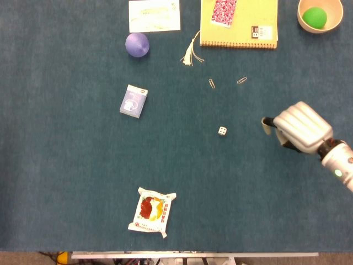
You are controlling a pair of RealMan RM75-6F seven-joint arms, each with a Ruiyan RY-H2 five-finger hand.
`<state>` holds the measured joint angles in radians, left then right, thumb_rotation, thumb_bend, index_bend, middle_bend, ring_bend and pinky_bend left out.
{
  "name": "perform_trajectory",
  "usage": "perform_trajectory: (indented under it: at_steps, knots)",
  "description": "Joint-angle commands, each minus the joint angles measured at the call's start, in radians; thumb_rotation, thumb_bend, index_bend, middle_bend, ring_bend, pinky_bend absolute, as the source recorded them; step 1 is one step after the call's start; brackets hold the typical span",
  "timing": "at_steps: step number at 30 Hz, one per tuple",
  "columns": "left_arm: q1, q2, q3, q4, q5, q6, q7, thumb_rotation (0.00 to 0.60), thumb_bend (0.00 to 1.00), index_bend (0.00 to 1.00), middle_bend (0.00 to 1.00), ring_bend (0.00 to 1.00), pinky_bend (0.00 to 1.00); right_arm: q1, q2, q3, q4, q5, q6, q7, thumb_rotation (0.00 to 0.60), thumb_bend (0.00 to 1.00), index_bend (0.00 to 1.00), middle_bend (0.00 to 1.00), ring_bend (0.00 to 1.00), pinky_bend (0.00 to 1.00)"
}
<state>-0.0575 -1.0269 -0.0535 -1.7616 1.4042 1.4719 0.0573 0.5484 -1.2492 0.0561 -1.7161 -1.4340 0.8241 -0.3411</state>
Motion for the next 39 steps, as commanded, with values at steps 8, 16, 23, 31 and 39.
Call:
perform_trajectory:
  at_steps: [8, 16, 23, 31, 39]
  knots:
    - [0.002, 0.002, -0.001, -0.003, -0.001, 0.002, 0.0, 0.6, 0.0, 0.48, 0.44, 0.28, 0.44, 0.051, -0.063, 0.013, 0.058, 0.077, -0.034, -0.023, 0.532, 1.0, 0.48, 1.0, 1.0, 1.0]
    - [0.002, 0.003, -0.001, -0.003, -0.002, 0.001, 0.0, 0.6, 0.0, 0.48, 0.44, 0.28, 0.44, 0.088, -0.116, 0.015, 0.102, 0.128, -0.057, -0.031, 0.431, 1.0, 0.46, 1.0, 1.0, 1.0]
    - [0.003, 0.004, 0.0, -0.004, 0.0, 0.001, -0.002, 0.6, 0.0, 0.48, 0.44, 0.28, 0.44, 0.126, -0.16, 0.017, 0.131, 0.199, -0.08, -0.079, 0.352, 1.0, 0.44, 1.0, 1.0, 1.0]
    - [0.003, 0.006, -0.001, -0.003, -0.004, 0.0, -0.006, 0.6, 0.0, 0.48, 0.44, 0.28, 0.44, 0.151, -0.205, 0.012, 0.173, 0.245, -0.084, -0.08, 0.35, 1.0, 0.43, 1.0, 1.0, 1.0]
    - [0.002, 0.006, 0.0, -0.003, -0.004, -0.004, -0.006, 0.6, 0.0, 0.48, 0.44, 0.28, 0.44, 0.169, -0.247, 0.011, 0.221, 0.229, -0.084, -0.028, 0.35, 1.0, 0.43, 1.0, 1.0, 1.0]
